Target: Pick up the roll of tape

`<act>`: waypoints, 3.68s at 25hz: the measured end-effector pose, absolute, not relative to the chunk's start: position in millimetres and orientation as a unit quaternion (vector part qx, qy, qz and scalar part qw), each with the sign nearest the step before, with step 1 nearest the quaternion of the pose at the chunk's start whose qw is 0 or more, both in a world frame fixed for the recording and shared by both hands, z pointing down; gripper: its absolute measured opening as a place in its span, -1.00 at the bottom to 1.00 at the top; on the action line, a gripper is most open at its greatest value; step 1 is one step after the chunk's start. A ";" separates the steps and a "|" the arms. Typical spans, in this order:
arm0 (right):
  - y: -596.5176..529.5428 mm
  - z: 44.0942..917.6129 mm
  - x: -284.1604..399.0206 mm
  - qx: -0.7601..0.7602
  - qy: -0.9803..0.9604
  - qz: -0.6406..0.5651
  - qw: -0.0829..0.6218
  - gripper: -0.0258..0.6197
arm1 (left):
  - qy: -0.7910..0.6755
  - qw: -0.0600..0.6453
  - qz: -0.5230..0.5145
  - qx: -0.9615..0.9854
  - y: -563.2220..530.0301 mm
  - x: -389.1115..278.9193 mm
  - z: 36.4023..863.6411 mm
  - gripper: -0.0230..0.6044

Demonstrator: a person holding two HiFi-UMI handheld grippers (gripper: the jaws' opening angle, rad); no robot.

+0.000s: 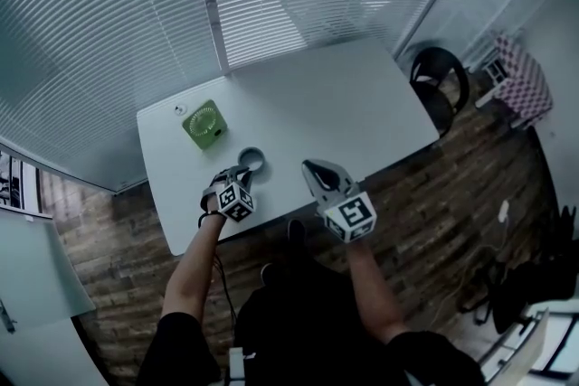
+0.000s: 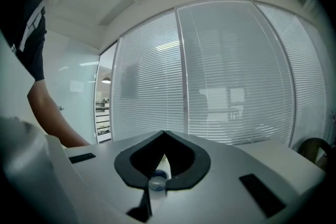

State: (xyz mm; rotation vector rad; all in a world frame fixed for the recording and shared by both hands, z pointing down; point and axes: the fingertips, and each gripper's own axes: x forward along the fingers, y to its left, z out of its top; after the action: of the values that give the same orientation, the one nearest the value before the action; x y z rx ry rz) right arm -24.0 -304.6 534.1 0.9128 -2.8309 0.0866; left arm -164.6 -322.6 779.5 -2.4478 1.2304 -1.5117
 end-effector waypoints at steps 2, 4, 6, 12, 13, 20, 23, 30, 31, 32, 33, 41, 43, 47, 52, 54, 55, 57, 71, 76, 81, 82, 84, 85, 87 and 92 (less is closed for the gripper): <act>-307.6 536.5 -23.1 0.306 -0.948 0.030 0.085 -0.90 | 0.375 0.001 -0.493 -0.785 -326.3 -162.6 784.3 -0.75; -310.9 538.2 -22.2 0.307 -0.947 0.032 0.087 -0.90 | 0.351 -0.003 -0.506 -0.788 -328.5 -159.1 788.8 -0.53; -313.6 539.0 -22.3 0.307 -0.947 0.034 0.087 -0.90 | 0.326 -0.005 -0.521 -0.789 -328.9 -155.4 792.8 -0.48; -316.9 540.6 -23.1 0.308 -0.946 0.036 0.092 -0.90 | 0.267 -0.002 -0.565 -0.781 -325.6 -147.6 807.7 -0.48; -316.9 540.6 -23.0 0.308 -0.946 0.035 0.093 -0.90 | 0.260 0.000 -0.572 -0.778 -325.3 -147.3 810.5 -0.48; -317.5 541.4 -20.8 0.307 -0.946 0.038 0.096 -0.90 | 0.228 -0.009 -0.614 -0.756 -323.7 -145.4 827.2 -0.43; -319.3 543.8 -20.3 0.308 -0.946 0.040 0.096 -0.90 | 0.217 -0.017 -0.628 -0.747 -324.8 -148.2 834.2 -0.43; -321.9 550.9 -14.9 0.312 -0.944 0.044 0.101 -0.90 | 0.207 -0.003 -0.648 -0.733 -327.5 -150.9 845.7 -0.48; -321.9 551.5 -13.8 0.313 -0.943 0.045 0.102 -0.90 | 0.209 0.002 -0.650 -0.731 -328.6 -151.2 846.0 -0.54; -321.7 552.2 -12.8 0.314 -0.943 0.047 0.102 -0.90 | 0.209 0.006 -0.651 -0.730 -329.6 -151.0 846.1 -0.58; -321.7 553.0 -11.8 0.316 -0.942 0.048 0.103 -0.90 | 0.208 0.009 -0.652 -0.729 -330.5 -150.6 846.2 -0.59; -325.1 557.1 -7.0 0.322 -0.941 0.040 0.093 -0.90 | 0.200 0.017 -0.654 -0.730 -332.2 -146.4 845.7 -0.70; -321.4 555.6 -8.4 0.321 -0.940 0.052 0.102 -0.90 | 0.197 0.014 -0.654 -0.730 -331.3 -146.6 847.0 -0.71; -321.7 555.7 -7.7 0.319 -0.941 0.047 0.100 -0.90 | 0.201 0.023 -0.652 -0.731 -331.2 -146.1 845.6 -0.74; -320.5 553.9 -7.0 0.319 -0.941 0.049 0.099 -0.90 | 0.224 0.033 -0.634 -0.740 -332.1 -142.1 837.2 -0.80; -324.2 554.2 -5.2 0.324 -0.941 0.043 0.093 -0.90 | 0.237 0.037 -0.622 -0.745 -334.6 -141.6 829.5 -0.80; -324.8 553.9 -5.0 0.324 -0.941 0.042 0.092 -0.90 | 0.246 0.038 -0.614 -0.749 -336.7 -141.7 824.9 -0.80; -322.6 551.6 -6.1 0.322 -0.941 0.047 0.095 -0.90 | 0.269 0.039 -0.594 -0.757 -340.4 -141.8 813.7 -0.80; -321.7 550.1 -5.8 0.333 -0.938 0.039 0.087 -0.90 | 0.493 -0.035 -0.345 -0.798 -347.6 -164.7 713.9 -0.80; -320.5 548.6 -9.2 0.331 -0.939 0.029 0.091 -0.90 | 0.539 -0.041 -0.268 -0.798 -336.4 -174.6 674.3 -0.80; -315.8 544.6 -13.6 0.325 -0.941 0.027 0.090 -0.90 | 0.569 -0.034 -0.224 -0.791 -323.3 -178.3 636.8 -0.80; -315.7 544.1 -14.0 0.325 -0.941 0.027 0.090 -0.90 | 0.573 -0.026 -0.210 -0.792 -322.3 -178.0 630.5 -0.80; -314.4 542.8 -14.9 0.325 -0.941 0.028 0.090 -0.90 | 0.579 -0.023 -0.179 -0.795 -317.8 -176.9 620.0 -0.80; -312.8 542.2 -15.1 0.325 -0.941 0.030 0.091 -0.90 | 0.582 -0.025 -0.170 -0.795 -314.5 -177.2 616.5 -0.80; -312.1 542.5 -14.3 0.326 -0.941 0.027 0.087 -0.90 | 0.586 -0.030 -0.154 -0.795 -307.6 -178.4 608.7 -0.80; -314.1 545.0 -15.5 0.327 -0.942 0.014 0.077 -0.90 | 0.599 -0.027 -0.105 -0.793 -293.8 -184.7 580.0 -0.80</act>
State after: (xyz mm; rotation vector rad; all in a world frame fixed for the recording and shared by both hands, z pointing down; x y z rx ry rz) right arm -15.5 -314.1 545.0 0.9809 -2.8207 0.0412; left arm -184.7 -293.8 580.0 -2.5351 1.9154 -0.3356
